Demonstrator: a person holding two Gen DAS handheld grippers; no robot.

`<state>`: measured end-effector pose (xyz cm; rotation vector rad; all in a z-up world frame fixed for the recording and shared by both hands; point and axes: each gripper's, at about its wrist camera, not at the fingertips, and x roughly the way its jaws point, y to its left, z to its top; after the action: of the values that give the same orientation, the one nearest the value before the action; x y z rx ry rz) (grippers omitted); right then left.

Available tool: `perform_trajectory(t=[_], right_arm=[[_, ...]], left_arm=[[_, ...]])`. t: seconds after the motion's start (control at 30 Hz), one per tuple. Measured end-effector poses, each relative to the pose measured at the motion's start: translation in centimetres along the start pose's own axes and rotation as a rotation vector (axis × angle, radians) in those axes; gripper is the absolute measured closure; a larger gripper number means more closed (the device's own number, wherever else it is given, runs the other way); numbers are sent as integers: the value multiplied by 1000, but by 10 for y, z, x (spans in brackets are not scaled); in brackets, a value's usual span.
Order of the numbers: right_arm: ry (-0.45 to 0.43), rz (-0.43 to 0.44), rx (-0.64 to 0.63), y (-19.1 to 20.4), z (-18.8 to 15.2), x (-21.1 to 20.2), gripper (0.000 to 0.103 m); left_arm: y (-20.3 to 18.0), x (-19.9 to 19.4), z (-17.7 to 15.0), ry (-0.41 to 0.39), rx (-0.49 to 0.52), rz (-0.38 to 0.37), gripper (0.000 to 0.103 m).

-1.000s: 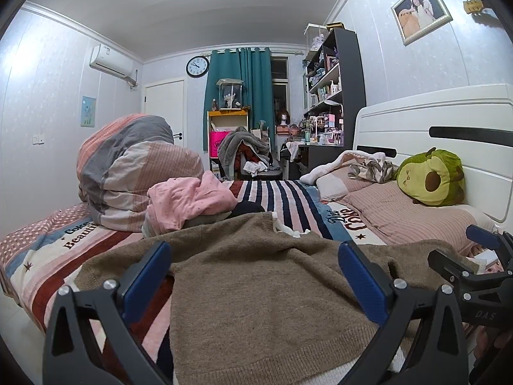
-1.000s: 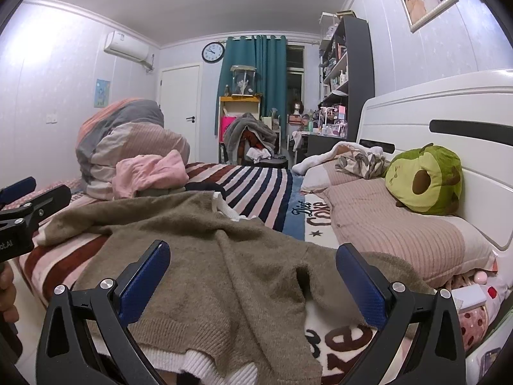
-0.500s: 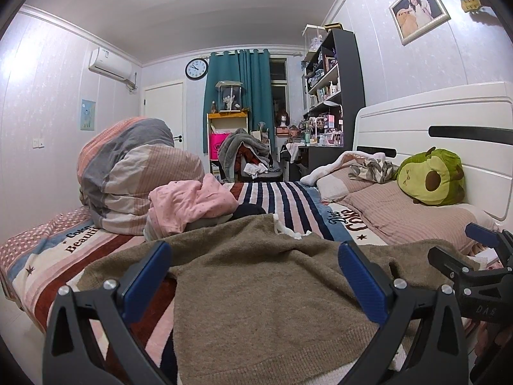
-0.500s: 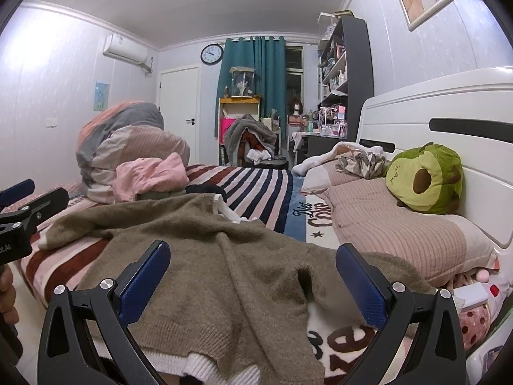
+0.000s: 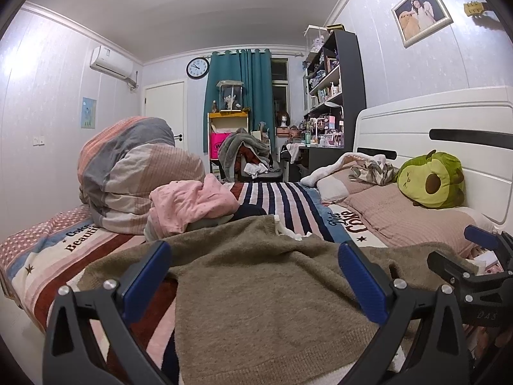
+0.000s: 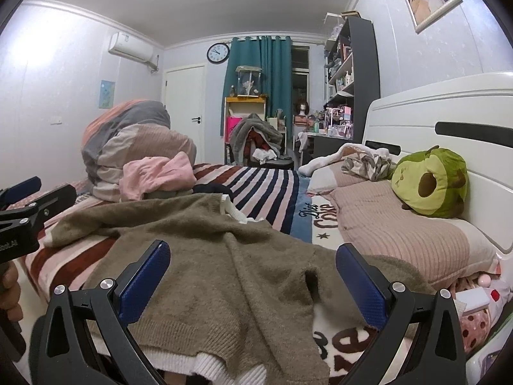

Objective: Fold small clothes

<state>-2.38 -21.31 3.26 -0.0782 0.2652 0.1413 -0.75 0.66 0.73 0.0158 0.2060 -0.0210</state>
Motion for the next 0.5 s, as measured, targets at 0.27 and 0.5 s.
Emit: perform_trajectory(t=[0.27, 0.5], right_arm=[[5, 21, 9, -1, 2, 3, 1], [21, 77, 29, -7, 6, 13, 1]], left_arm=[[0, 4, 3, 2, 2, 6, 1], [0, 14, 13, 21, -2, 9, 1]])
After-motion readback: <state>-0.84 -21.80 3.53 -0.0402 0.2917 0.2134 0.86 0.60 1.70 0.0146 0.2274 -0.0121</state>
